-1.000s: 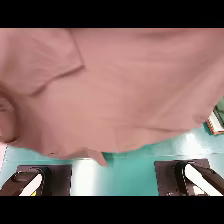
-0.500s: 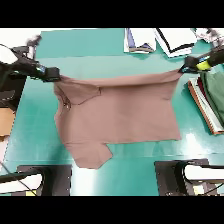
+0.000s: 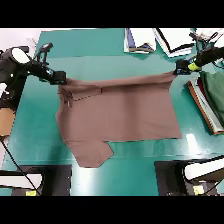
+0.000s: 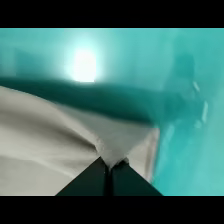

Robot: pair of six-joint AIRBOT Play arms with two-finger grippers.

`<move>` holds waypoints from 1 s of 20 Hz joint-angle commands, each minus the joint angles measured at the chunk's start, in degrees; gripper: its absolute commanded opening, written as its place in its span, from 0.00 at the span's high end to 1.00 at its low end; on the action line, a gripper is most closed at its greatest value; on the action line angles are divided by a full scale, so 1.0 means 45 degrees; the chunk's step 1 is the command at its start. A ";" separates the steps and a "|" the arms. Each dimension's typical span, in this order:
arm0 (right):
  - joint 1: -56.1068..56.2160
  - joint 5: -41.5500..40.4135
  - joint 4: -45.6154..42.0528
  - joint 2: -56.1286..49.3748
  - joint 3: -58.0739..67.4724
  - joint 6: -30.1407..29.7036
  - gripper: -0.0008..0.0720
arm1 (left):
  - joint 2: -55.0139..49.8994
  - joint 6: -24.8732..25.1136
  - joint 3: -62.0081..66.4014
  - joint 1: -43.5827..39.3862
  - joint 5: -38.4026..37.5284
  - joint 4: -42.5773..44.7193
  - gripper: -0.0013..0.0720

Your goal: Fold the shirts.

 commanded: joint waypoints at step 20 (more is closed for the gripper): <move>-0.0083 -0.0155 -0.0151 0.4847 -0.4197 -0.0102 0.45 | 0.7179 -0.2540 -0.9398 -0.0005 -0.1423 0.0418 0.23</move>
